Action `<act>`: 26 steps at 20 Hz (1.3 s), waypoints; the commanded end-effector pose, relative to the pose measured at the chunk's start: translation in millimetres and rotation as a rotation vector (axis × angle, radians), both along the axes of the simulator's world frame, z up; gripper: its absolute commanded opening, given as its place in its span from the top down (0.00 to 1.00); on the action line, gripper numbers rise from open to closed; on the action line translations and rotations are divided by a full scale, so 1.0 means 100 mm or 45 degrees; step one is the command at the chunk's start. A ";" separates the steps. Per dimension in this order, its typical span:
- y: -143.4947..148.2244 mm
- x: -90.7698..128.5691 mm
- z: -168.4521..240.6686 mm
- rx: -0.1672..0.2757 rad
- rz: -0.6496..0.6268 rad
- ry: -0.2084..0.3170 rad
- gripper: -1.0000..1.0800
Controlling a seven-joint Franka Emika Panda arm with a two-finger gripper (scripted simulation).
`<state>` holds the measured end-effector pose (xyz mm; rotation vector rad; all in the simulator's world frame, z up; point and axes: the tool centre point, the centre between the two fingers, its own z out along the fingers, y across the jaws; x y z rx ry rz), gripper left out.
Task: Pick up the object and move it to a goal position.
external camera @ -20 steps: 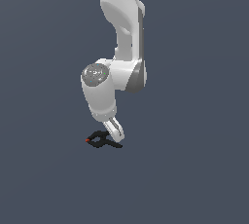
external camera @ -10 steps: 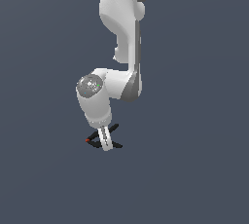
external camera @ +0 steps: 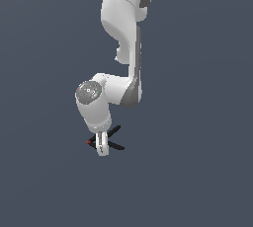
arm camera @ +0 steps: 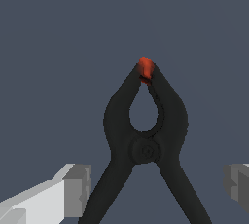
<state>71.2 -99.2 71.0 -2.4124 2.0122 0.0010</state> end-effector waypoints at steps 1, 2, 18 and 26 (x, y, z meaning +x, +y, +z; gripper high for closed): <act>-0.01 0.01 -0.01 -0.001 -0.021 -0.001 0.04; -0.01 0.01 -0.02 -0.001 -0.023 0.000 0.04; -0.01 -0.01 -0.50 0.000 -0.025 0.000 0.04; -0.01 0.01 -0.52 -0.001 -0.025 0.000 1.00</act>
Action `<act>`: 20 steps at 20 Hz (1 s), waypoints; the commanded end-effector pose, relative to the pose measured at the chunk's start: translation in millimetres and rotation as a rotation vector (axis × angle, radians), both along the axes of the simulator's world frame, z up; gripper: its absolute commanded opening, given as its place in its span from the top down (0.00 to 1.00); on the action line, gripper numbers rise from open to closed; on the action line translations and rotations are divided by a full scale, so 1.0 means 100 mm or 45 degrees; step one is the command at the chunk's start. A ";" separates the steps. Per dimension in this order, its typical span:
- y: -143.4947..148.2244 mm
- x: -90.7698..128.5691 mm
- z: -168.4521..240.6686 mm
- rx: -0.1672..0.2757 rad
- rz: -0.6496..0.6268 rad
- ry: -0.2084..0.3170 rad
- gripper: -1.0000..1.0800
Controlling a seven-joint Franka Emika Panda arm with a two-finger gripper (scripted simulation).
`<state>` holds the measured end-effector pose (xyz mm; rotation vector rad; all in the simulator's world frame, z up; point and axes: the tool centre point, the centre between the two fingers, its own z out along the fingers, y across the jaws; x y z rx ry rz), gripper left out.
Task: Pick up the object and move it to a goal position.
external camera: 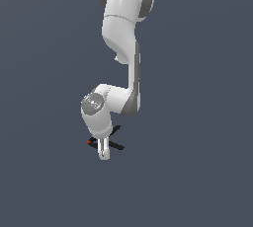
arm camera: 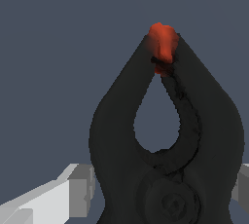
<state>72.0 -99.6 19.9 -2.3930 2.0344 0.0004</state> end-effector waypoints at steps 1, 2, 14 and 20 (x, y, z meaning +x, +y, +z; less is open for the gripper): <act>-0.01 0.00 -0.01 -0.001 -0.001 0.000 1.00; -0.01 0.00 -0.01 -0.001 -0.001 0.000 1.00; 0.00 -0.01 0.14 0.000 -0.001 0.000 1.00; 0.00 -0.04 0.51 0.001 -0.001 0.000 1.00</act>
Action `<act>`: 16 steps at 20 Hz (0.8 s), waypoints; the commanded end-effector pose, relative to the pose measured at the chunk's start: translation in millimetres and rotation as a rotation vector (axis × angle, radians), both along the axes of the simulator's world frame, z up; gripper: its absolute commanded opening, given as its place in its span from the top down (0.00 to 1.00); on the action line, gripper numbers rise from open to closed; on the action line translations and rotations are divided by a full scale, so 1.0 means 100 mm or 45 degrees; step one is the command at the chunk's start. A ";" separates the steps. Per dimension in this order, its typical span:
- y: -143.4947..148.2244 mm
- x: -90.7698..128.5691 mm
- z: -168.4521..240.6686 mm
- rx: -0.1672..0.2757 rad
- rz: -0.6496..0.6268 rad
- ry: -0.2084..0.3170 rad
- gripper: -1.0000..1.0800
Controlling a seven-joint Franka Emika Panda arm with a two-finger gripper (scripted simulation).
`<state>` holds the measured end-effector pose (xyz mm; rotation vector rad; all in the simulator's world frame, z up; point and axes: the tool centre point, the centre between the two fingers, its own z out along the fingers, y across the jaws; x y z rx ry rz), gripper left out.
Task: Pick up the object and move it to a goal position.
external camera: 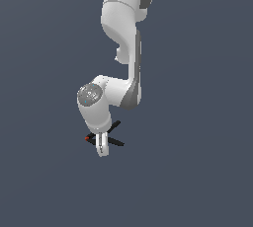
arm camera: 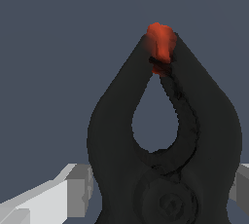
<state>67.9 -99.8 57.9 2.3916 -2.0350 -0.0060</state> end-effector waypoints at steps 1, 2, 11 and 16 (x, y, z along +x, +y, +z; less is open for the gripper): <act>0.00 0.00 0.21 0.000 0.000 -0.005 1.00; 0.00 -0.01 0.31 0.000 0.000 -0.005 1.00; -0.01 -0.07 1.34 0.001 -0.002 -0.004 1.00; -0.02 -0.10 1.93 -0.001 -0.003 -0.004 1.00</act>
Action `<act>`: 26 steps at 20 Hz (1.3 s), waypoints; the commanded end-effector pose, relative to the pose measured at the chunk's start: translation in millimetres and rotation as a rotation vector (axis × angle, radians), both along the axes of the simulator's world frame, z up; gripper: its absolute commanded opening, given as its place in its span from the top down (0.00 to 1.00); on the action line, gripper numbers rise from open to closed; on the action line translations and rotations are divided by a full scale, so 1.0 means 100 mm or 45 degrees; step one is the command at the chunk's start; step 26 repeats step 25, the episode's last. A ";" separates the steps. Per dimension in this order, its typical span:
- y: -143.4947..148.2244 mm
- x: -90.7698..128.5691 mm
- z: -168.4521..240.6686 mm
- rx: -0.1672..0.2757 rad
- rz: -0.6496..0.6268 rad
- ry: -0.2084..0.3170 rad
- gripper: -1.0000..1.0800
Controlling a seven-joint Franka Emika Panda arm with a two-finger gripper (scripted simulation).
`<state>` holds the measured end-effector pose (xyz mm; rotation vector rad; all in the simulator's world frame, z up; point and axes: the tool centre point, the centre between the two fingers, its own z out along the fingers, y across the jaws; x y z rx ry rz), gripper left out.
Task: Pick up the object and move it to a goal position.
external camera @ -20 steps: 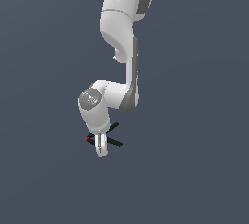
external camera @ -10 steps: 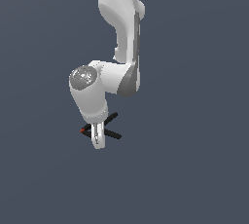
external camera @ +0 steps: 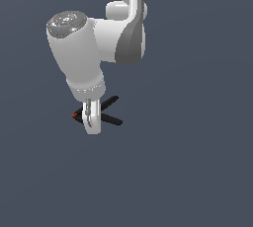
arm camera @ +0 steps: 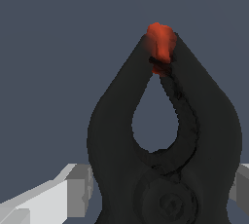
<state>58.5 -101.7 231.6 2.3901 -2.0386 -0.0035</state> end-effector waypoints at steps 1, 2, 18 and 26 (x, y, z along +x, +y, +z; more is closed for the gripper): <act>0.00 -0.02 0.31 -0.001 -0.001 -0.002 1.00; -0.01 -0.02 0.42 -0.001 -0.001 -0.002 1.00; 0.00 -0.03 1.60 -0.003 0.002 -0.002 1.00; 0.00 -0.01 1.67 -0.002 0.003 -0.002 1.00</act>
